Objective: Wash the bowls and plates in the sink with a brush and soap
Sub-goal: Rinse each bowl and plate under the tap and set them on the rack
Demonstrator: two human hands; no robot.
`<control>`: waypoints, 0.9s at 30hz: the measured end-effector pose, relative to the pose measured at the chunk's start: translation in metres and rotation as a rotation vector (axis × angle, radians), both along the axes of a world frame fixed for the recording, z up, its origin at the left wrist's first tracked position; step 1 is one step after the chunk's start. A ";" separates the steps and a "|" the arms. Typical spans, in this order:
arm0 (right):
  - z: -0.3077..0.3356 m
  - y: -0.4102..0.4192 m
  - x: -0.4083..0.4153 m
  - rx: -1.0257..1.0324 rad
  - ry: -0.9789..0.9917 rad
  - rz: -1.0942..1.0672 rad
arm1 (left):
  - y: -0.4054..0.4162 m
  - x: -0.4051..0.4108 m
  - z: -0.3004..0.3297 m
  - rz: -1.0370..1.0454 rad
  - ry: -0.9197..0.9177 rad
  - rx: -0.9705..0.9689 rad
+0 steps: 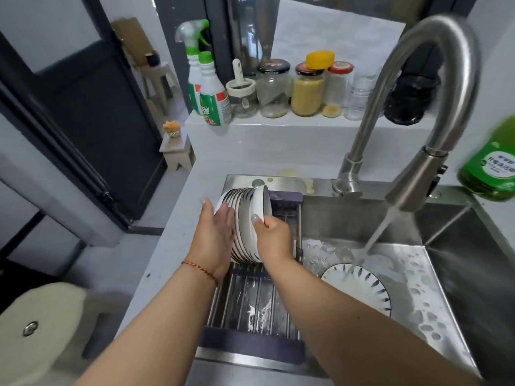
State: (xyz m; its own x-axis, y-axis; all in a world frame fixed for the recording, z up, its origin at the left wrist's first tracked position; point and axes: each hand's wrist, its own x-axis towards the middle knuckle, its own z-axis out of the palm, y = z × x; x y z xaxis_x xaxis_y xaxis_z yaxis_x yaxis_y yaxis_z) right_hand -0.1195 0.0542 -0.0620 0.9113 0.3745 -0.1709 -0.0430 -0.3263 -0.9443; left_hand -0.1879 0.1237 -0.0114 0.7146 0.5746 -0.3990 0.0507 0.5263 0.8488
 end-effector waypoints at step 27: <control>-0.043 -0.171 0.028 -0.118 0.272 -0.071 | -0.086 0.026 -0.030 -0.210 -0.019 0.208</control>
State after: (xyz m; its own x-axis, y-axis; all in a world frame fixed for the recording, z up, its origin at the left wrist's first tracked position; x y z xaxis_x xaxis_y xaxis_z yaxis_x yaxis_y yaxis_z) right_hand -0.0916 -0.1165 -0.1050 0.8491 0.2747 -0.4511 -0.3159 -0.4204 -0.8506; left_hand -0.1622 0.0381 -0.0409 0.8325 0.4815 -0.2740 0.1235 0.3209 0.9390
